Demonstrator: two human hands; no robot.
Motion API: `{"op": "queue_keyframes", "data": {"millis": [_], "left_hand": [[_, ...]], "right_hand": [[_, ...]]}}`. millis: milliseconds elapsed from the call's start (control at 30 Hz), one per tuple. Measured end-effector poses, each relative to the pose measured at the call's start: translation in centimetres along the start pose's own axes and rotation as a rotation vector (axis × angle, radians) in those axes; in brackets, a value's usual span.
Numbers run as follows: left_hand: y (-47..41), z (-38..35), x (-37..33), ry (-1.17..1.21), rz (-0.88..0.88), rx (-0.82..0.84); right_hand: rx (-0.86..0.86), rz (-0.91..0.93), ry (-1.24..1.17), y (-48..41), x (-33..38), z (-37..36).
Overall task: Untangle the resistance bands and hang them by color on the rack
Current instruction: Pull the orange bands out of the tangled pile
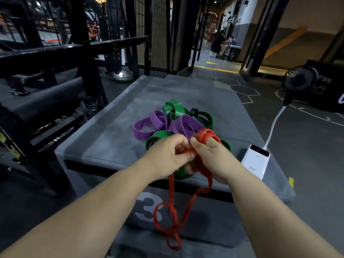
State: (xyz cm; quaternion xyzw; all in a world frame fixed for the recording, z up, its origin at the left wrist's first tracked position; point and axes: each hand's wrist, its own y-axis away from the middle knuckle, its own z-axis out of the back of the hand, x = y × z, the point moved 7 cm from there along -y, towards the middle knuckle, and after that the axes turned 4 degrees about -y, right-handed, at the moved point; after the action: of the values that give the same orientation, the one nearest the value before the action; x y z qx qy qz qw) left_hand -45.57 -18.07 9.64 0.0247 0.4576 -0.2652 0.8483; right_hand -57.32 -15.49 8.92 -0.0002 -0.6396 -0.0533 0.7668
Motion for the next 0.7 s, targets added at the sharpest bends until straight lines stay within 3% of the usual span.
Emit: {"op": "queue_keyframes", "data": {"millis": [133, 233, 367, 500, 700], "left_hand": [[-0.2, 1.6, 0.5, -0.012, 0.053, -0.113], [-0.2, 1.8, 0.0, -0.031, -0.001, -0.048], [-0.1, 1.8, 0.6, 0.067, 0.053, 0.074], [0.2, 1.5, 0.8, 0.226, 0.119, 0.256], [0.1, 1.9, 1.7, 0.337, 0.198, 0.187]], "right_hand": [[0.154, -0.070, -0.111, 0.1, -0.3, -1.1], [0.322, -0.095, -0.041, 0.8, -0.3, -2.1], [0.380, -0.079, 0.153, 0.9, -0.6, -2.3], [0.480, -0.165, 0.028, 1.4, -1.0, -2.5], [0.596, -0.205, -0.133, 2.0, -1.2, -2.6]]}}
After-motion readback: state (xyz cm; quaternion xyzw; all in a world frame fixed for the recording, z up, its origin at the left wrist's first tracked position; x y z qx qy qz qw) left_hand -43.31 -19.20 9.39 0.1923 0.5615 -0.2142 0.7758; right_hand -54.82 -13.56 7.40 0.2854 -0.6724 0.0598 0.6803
